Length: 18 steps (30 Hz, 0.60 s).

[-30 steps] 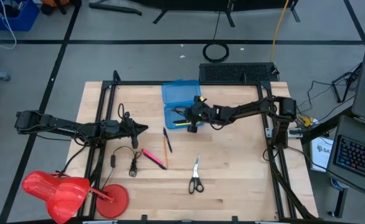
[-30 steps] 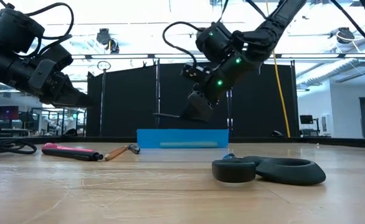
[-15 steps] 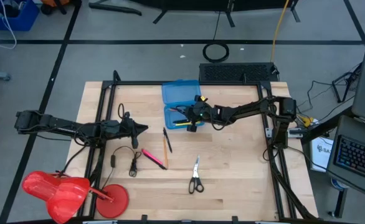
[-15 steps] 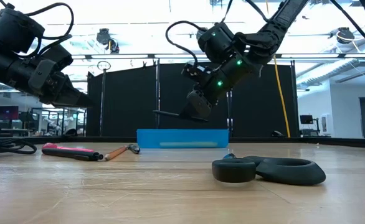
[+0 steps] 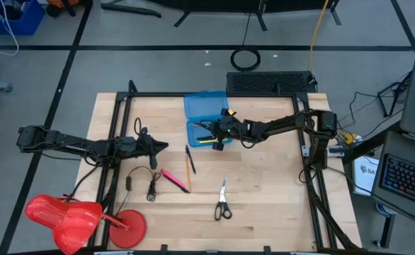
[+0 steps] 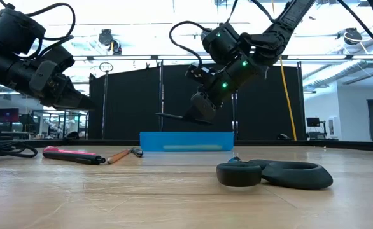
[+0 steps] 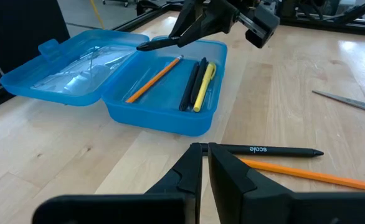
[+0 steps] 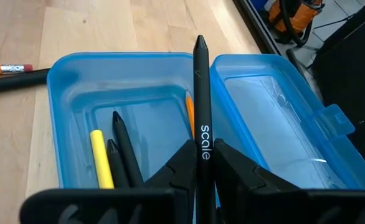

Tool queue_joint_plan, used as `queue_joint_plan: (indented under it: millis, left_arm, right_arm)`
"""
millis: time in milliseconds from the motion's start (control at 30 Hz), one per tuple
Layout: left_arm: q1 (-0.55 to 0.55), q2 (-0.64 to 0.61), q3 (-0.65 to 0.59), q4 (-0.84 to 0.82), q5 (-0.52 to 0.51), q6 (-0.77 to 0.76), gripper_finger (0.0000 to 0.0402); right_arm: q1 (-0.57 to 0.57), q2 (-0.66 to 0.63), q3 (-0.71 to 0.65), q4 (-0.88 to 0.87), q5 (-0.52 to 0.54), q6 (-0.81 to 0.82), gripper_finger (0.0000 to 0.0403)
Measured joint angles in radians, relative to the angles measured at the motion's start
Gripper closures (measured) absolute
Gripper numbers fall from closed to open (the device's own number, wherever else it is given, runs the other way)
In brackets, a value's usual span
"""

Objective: Pick & place school supplies into a supply box
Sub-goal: Put the black pen into the blue supply box

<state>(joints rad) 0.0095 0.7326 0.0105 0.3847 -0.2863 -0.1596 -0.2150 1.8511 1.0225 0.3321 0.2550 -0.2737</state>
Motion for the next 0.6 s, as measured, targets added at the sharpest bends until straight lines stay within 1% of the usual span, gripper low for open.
queue_joint_plan:
  millis: [133, 267, 467, 600]
  left_arm:
    - [0.000, 0.000, 0.000, 0.000, 0.000, 0.000, 0.0371]
    - [0.000, 0.000, 0.000, 0.000, -0.001, 0.000, 0.0371]
    - [0.000, 0.000, 0.000, 0.000, -0.001, 0.000, 0.0371]
    - [0.000, 0.000, 0.000, 0.000, -0.001, 0.000, 0.0371]
  right_arm:
    - [0.000, 0.000, 0.000, -0.001, -0.076, 0.007, 0.0356]
    - [-0.001, 0.000, 0.000, -0.003, -0.076, 0.040, 0.0330]
    - [-0.003, 0.000, 0.000, -0.003, -0.074, 0.045, 0.0283]
    - [-0.002, 0.000, 0.000, 0.000, -0.072, 0.045, 0.0264]
